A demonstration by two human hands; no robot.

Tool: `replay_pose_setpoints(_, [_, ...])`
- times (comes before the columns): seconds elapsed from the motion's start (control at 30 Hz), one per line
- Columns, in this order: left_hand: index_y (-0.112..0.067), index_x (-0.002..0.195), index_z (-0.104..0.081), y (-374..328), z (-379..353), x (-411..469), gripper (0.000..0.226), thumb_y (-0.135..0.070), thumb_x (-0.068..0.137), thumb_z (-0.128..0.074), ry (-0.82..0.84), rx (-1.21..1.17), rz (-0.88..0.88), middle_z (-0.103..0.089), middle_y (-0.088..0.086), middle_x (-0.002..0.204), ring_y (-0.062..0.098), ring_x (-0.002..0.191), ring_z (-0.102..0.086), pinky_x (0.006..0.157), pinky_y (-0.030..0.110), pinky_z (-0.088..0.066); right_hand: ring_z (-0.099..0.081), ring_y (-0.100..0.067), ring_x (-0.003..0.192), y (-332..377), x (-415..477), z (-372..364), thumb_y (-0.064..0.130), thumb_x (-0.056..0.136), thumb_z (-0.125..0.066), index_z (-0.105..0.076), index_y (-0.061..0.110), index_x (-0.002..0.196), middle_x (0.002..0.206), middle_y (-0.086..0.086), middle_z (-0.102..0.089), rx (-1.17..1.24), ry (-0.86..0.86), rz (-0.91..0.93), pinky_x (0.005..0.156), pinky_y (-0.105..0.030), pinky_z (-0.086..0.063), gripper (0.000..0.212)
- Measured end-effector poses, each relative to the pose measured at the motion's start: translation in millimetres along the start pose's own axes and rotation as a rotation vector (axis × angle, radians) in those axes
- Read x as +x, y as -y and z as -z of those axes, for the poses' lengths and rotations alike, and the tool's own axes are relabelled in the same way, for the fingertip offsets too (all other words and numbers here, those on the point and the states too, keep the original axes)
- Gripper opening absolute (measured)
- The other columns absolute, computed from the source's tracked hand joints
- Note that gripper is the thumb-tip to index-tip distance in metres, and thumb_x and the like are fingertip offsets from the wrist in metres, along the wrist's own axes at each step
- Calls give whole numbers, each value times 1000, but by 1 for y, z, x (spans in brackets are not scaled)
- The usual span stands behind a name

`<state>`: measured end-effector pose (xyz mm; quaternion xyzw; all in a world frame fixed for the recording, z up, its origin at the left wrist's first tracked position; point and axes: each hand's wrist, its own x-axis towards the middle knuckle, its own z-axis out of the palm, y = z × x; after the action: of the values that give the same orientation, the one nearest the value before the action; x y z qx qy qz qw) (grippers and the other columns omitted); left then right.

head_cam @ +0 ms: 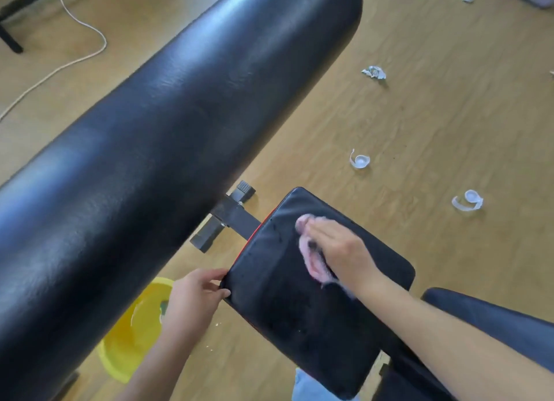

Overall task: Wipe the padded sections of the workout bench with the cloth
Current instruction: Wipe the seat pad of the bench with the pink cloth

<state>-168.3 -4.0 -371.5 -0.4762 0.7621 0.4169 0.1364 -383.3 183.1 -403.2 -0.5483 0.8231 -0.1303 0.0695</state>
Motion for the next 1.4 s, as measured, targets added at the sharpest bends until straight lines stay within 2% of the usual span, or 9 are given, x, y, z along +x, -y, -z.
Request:
replay_pose_setpoints(0.13, [-46, 86, -67, 11, -1, 3, 43, -4, 79, -76, -28, -113, 47, -73, -24, 73, -8, 77, -68, 64, 21, -55, -62, -17, 84, 15, 34, -17, 12, 87, -42, -75, 7, 85, 82, -2, -68, 183, -233, -514, 74, -31, -52, 33])
replay_pose_setpoints(0.33, [-33, 108, -69, 27, 6, 6, 47, 7, 85, -62, 62, -160, 71, -78, -22, 86, 2, 90, -72, 74, 29, -55, -65, -18, 101, 113, -6, -52, 3, 95, -51, -75, 12, 95, 106, -1, -72, 184, 273, 558, 96, -30, -49, 26])
replay_pose_setpoints(0.5, [-39, 104, -68, 23, 4, 8, 50, 7, 88, -56, 69, -117, 63, -69, -41, 83, -19, 85, -63, 62, 16, -50, -60, -15, 80, 14, 58, -21, 3, 91, -62, -74, 9, 90, 86, 2, -69, 338, -234, -536, 76, -33, -56, 14])
replay_pose_setpoints(0.57, [-42, 101, -67, 19, 5, 6, 51, 6, 87, -55, 70, -118, 60, -70, -38, 82, -18, 83, -63, 65, 17, -50, -61, -18, 81, 56, 56, -34, 2, 84, -71, -73, 13, 83, 84, 0, -69, 159, -232, -466, 74, -24, -55, 12])
replay_pose_setpoints(0.73, [-44, 79, -67, 27, 6, 4, 43, -3, 81, -56, 12, -74, 47, -74, -23, 76, -8, 77, -67, 68, 26, -52, -65, -30, 88, 120, 20, -71, -1, 95, -51, -72, 3, 101, 97, -13, -70, 10, 131, 512, 85, -36, -56, 22])
replay_pose_setpoints(0.93, [-38, 100, -73, 19, 0, 6, 35, -7, 90, -62, 39, -102, 0, -76, -14, 95, -2, 89, -68, 55, 3, -47, -52, -18, 73, 37, 50, -28, 1, 87, -56, -72, 19, 88, 80, 0, -64, 185, -184, -511, 69, -31, -53, 24])
replay_pose_setpoints(1.1, [-43, 71, -74, 12, -7, 6, 28, -16, 78, -78, -57, -123, 0, -74, -24, 74, 2, 79, -70, 69, 21, -52, -46, -12, 80, 64, -39, -20, -2, 93, -48, -72, 14, 107, 110, 5, -62, 145, 242, 386, 78, -19, -48, 32])
replay_pose_setpoints(1.3, [-31, 82, -78, 14, -12, 14, 13, -20, 75, -82, -69, -79, 6, -76, -11, 78, 8, 79, -70, 71, 27, -54, -59, -23, 81, 22, -31, -13, -8, 82, -64, -76, 12, 100, 87, -5, -66, 166, -89, -576, 76, -37, -55, 30])
replay_pose_setpoints(1.4, [-31, 80, -77, 16, -13, 12, 17, -16, 74, -84, -81, -94, 6, -75, -12, 75, 4, 76, -69, 69, 22, -50, -59, -23, 76, 120, -83, -30, 3, 92, -58, -73, 11, 88, 82, -6, -67, 284, 208, -28, 66, -31, -56, 17])
